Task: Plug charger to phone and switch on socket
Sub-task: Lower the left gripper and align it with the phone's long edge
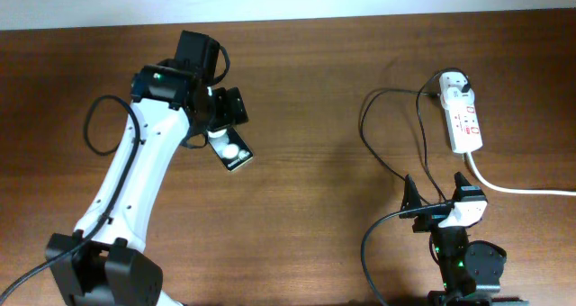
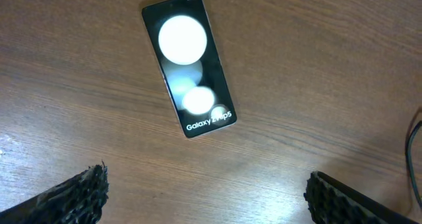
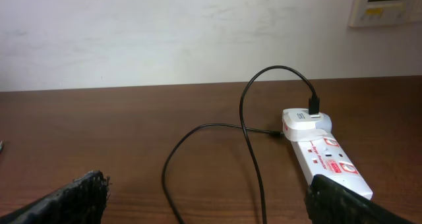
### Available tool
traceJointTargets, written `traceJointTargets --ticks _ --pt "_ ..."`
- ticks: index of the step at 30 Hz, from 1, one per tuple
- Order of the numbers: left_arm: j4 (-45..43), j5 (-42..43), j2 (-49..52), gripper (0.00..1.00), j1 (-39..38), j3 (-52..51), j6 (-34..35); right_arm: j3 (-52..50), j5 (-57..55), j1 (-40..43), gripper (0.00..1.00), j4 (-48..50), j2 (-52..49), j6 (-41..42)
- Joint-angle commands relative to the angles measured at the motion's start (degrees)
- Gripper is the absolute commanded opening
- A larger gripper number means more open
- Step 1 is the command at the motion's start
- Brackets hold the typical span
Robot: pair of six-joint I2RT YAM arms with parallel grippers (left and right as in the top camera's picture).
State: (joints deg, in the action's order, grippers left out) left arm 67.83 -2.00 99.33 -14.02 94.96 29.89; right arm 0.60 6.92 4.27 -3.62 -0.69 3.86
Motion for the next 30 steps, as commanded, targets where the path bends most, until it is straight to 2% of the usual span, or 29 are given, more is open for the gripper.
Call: traceJointTargets --ticks 1,13,19,23,30 --pt "-0.26 -0.87 0.42 0.99 0.31 1.53 0.96 -0.28 0.11 -0.50 0.99 -0.28 0.39 -0.24" --pt "-0.72 -0.87 1.07 0.99 0.31 1.53 0.96 -0.28 0.11 -0.50 0.99 -0.28 0.39 -0.24" --pt "-4.04 -1.07 5.44 0.99 0.31 1.53 2.71 -0.28 0.11 -0.50 0.99 -0.28 0.39 -0.24" --pt "-7.58 -1.81 7.85 0.99 0.31 1.53 6.54 -0.28 0.11 -0.50 0.99 -0.28 0.39 -0.24" --pt "-4.24 -4.28 13.88 0.99 0.70 1.53 7.82 -0.28 0.13 -0.50 0.99 -0.28 0.39 -0.24"
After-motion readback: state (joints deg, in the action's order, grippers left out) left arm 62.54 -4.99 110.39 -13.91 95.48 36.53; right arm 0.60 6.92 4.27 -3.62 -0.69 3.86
